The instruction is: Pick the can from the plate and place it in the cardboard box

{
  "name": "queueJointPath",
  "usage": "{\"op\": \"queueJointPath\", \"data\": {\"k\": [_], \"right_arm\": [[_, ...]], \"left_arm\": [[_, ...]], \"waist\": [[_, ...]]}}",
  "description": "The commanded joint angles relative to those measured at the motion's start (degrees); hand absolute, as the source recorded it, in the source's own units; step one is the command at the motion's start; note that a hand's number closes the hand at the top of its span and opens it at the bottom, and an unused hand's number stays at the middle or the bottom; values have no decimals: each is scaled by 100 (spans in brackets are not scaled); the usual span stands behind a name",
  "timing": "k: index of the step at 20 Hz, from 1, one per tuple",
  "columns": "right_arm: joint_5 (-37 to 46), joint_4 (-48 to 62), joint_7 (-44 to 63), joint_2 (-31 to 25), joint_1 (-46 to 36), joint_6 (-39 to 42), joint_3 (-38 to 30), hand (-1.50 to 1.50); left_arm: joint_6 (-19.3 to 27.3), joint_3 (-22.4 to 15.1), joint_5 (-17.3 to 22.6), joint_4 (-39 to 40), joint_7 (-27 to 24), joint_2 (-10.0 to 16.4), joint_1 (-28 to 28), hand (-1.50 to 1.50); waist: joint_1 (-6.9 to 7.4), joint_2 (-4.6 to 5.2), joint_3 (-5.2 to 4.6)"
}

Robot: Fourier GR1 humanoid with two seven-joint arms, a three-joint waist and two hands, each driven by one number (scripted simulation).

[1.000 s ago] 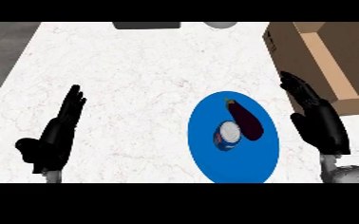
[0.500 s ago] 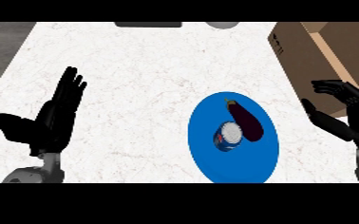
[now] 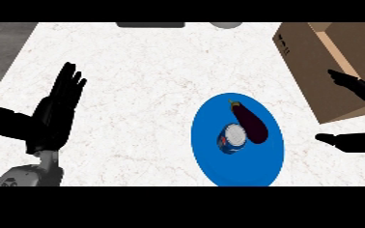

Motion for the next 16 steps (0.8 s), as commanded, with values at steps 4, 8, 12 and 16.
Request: {"op": "queueJointPath", "data": {"k": [4, 8, 12, 16], "right_arm": [[-422, -1323, 1806, -1145, -98, 1676, 449, -150], [-1079, -1717, 3076, -837, -756, 1948, 356, -150], [-1109, -2302, 3828, -207, -806, 1729, 599, -150], [-1013, -2459, 4278, 161, -1060, 1887, 615, -150]], "left_arm": [[-28, -33, -74, -59, -5, -18, 83, 0], [-165, 64, -11, 144, -35, -110, -88, 0], [172, -61, -303, -259, 323, -255, -34, 0], [-174, 341, -180, 181, 134, -148, -290, 0]], "waist": [[-61, -13, 2], [-14, 19, 15], [1, 14, 21], [-3, 23, 22]]}}
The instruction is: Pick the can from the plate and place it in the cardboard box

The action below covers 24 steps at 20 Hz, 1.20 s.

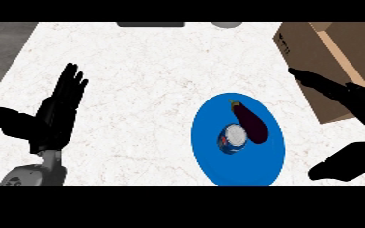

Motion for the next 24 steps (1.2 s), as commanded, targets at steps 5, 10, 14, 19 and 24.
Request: {"op": "queueJointPath", "data": {"k": [5, 10, 14, 19, 24], "right_arm": [[880, -534, 991, 824, 52, -43, 455, -150], [1091, -362, 1176, 1436, 82, 27, 596, -150], [1417, 25, 1322, 1841, -275, 215, 516, -150], [1964, -106, 798, 1986, 375, 361, 329, -150], [2197, 262, 865, 2416, 19, 587, 262, -150]], "left_arm": [[-88, 143, -119, -54, 291, -92, -175, 0], [47, 15, -386, -323, 287, -297, 77, 0], [-38, -21, -525, -18, 187, -497, -103, 0], [-286, 192, -432, -492, 288, -411, 366, 0], [-585, 554, -289, 200, 183, -379, -245, 0]], "waist": [[-12, 3, 6], [6, 1, 7], [3, 8, 6], [-2, 3, 7], [-5, 8, 6]]}}
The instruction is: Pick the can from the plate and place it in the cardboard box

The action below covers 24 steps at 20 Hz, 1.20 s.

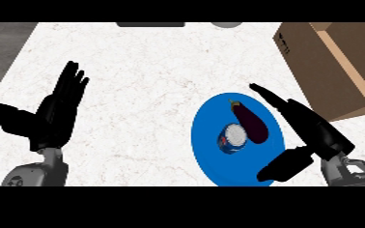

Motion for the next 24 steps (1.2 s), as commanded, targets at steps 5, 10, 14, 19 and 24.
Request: {"op": "queueJointPath", "data": {"k": [5, 10, 14, 19, 24], "right_arm": [[401, 299, -45, 589, -73, 329, -95, -150], [929, 685, -784, 587, 149, 294, -194, -150], [1236, 629, -229, 914, -70, 317, -79, -150], [1772, 1346, -1016, 1017, 44, 130, 13, -150], [1762, 1371, -1151, 1200, 98, 186, -67, -150]], "left_arm": [[-296, 190, -90, 68, -114, -32, 104, 0], [-337, 265, -137, 262, -365, -170, 135, 0], [-113, 115, -273, -534, 403, -217, 169, 0], [-322, 280, -240, -201, 114, -203, 250, 0], [-326, 132, -325, -546, -4, -409, 702, 0]], "waist": [[9, -1, -1], [3, 1, -1], [12, -4, 0], [15, 0, 0], [22, -2, 0]]}}
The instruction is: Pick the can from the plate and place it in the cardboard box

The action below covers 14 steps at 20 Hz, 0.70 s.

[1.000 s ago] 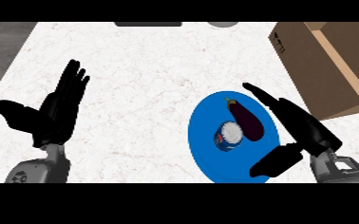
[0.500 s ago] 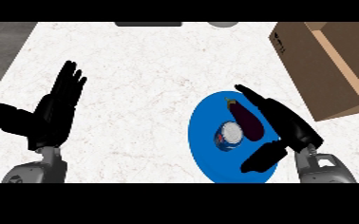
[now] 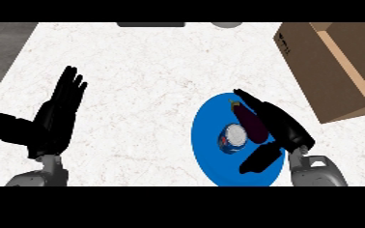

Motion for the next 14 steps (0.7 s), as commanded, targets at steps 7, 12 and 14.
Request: {"op": "queueJointPath", "data": {"k": [7, 12, 14], "right_arm": [[376, 122, -106, 334, 160, 111, -26, -150], [406, 441, -689, 126, 254, 256, -233, -150], [510, 300, -85, 517, -87, 318, -92, -150]], "left_arm": [[-32, -125, -195, -320, 271, -134, 63, 0], [-121, 155, -61, 48, 151, -82, -123, 0], [-227, 216, -76, 518, -199, -103, -330, 0]], "waist": [[-4, -2, 0], [-12, 1, 0], [-13, 2, -1]]}}
